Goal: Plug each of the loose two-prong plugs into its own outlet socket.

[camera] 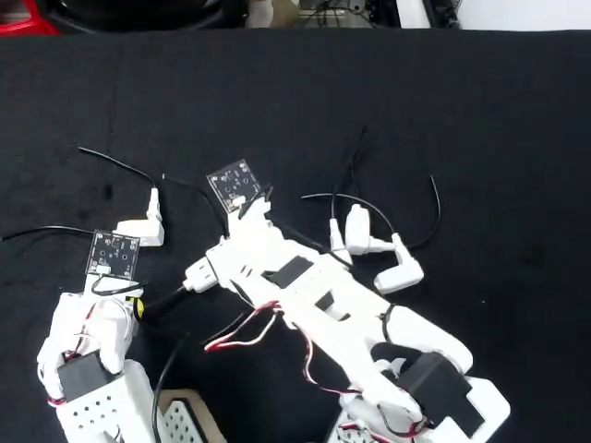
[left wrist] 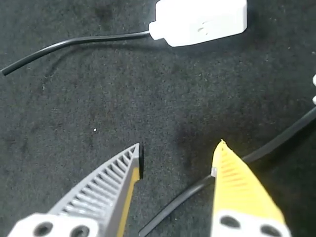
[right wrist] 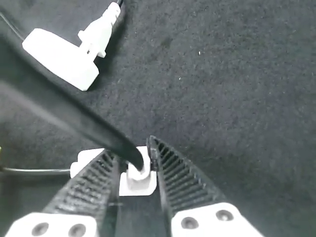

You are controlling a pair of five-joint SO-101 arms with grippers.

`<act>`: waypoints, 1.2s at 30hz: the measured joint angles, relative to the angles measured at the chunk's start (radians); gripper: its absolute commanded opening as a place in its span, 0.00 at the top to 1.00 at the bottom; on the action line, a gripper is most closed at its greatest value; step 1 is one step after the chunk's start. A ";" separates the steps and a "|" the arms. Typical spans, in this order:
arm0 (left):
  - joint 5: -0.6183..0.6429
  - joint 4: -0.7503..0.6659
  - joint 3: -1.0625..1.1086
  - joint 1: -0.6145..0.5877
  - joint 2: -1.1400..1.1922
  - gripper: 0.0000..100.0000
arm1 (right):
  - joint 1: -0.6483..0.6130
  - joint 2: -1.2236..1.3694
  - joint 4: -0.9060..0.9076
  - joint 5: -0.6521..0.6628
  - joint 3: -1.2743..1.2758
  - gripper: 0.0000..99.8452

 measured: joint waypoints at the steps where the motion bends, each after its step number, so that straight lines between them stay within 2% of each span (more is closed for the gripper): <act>1: 0.000 0.000 0.000 0.000 0.000 0.76 | 0.000 -0.002 -0.002 -0.002 0.005 0.99; 10: 0.000 0.015 0.000 0.000 0.000 0.76 | -0.074 0.009 -0.044 -0.018 0.058 0.99; 24: 0.006 0.072 -0.041 0.000 -0.003 0.76 | -0.074 0.063 0.002 -0.002 -0.006 0.99; 29: 0.138 0.072 -0.140 0.000 -0.003 0.76 | -0.012 0.075 0.032 0.075 -0.031 0.99; 36: 0.347 0.072 -0.331 0.000 -0.005 0.76 | 0.155 0.083 0.282 0.230 -0.157 0.99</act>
